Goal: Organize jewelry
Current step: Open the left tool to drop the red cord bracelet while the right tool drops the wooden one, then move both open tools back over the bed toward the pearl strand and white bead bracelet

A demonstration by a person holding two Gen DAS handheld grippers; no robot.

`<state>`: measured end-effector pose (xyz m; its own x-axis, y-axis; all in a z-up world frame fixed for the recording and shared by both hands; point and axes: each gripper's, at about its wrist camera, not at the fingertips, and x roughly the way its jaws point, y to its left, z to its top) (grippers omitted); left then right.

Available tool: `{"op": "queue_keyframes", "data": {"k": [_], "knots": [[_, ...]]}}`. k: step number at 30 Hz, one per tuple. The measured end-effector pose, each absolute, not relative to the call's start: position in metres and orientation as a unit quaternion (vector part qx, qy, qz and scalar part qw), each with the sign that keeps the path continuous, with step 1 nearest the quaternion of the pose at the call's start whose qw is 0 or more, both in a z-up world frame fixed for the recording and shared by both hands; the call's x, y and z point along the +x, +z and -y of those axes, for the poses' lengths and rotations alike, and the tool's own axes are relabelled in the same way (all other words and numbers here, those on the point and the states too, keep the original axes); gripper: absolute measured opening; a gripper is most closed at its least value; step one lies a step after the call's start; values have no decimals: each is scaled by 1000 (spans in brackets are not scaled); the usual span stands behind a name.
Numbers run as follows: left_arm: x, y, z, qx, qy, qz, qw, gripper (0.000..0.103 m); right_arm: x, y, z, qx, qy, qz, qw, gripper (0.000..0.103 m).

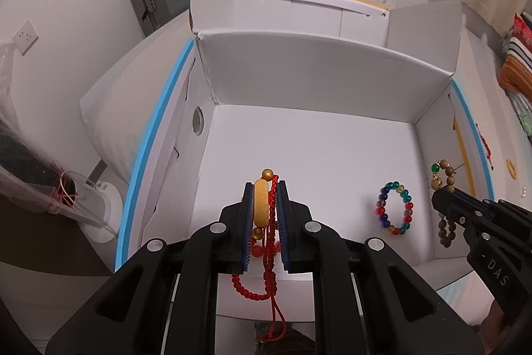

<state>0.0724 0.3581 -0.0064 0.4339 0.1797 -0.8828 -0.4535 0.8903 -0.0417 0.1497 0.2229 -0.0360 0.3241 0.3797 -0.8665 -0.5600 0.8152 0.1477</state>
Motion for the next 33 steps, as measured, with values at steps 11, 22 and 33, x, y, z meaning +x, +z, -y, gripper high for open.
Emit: {"op": "queue_keyframes", "data": {"k": [11,22,33], "knots": [[78,-12,-361,-137,194,-505,829,16,149,-45,-228,-105,290,-514,800,12],[71,-1,-360,-132,218,-492,833,57,138,-24,-223,-108,304,-482,815,60],[68,26,-332,-113,230,-455,853,94,135,10,-187,-88,288,-424,854,91]]}}
